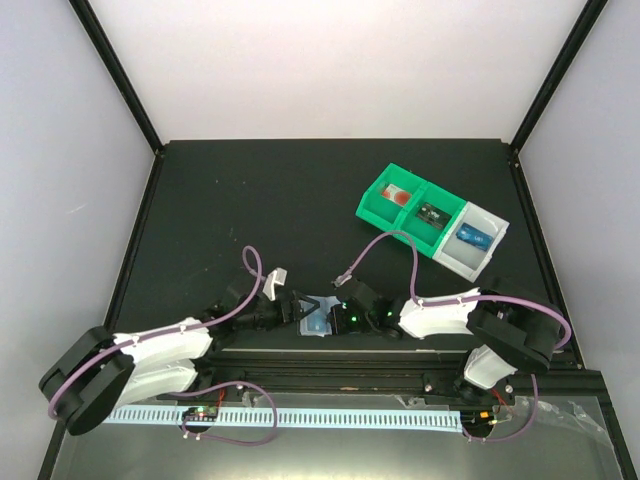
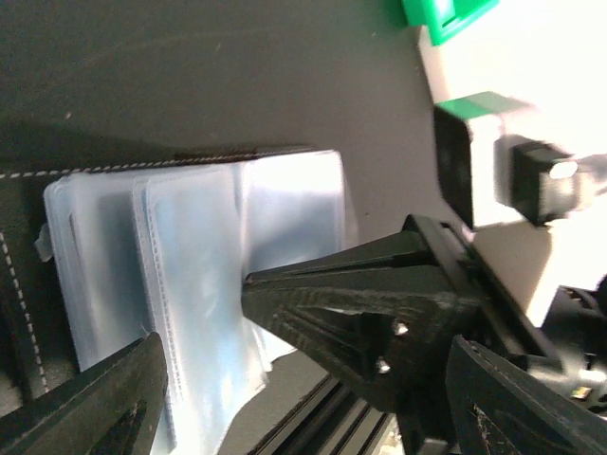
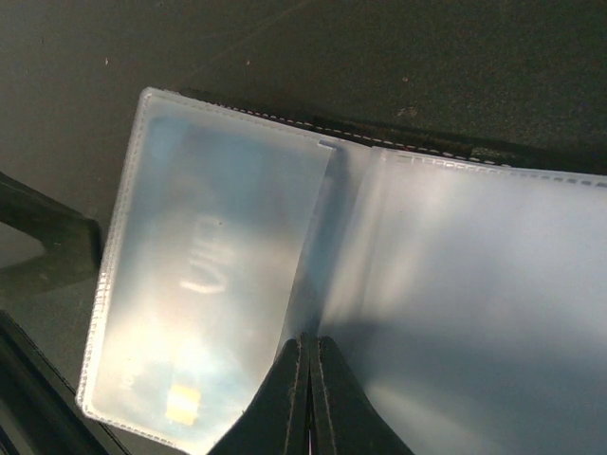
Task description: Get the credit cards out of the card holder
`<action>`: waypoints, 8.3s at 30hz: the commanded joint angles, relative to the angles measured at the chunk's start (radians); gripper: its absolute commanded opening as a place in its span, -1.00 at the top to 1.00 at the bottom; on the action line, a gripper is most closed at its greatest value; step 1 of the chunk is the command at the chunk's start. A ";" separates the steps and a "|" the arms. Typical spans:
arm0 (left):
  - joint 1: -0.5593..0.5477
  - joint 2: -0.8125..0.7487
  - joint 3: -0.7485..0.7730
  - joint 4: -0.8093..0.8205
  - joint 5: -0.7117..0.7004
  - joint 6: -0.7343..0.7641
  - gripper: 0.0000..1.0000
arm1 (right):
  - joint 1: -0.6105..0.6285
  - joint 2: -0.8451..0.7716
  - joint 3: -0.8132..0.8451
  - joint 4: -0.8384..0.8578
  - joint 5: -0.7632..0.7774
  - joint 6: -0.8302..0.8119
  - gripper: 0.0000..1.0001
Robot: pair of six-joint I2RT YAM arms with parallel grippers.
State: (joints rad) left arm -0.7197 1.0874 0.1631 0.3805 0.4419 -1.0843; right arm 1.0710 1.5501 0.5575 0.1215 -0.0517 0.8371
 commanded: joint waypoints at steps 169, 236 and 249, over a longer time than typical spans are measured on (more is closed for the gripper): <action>-0.037 0.114 0.079 -0.246 -0.173 0.129 0.64 | -0.003 -0.151 -0.120 0.285 -0.038 0.125 -0.15; -0.051 -0.054 0.137 -0.099 -0.088 0.067 0.11 | -0.124 -0.193 -0.013 -0.113 0.063 -0.139 0.53; -0.060 0.256 0.211 0.036 -0.075 0.097 0.04 | -0.131 -0.122 -0.122 -0.030 0.039 -0.100 0.87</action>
State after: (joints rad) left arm -0.7738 1.2972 0.3443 0.3668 0.3817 -1.0103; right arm 0.9463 1.4082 0.4736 0.0502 -0.0109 0.7181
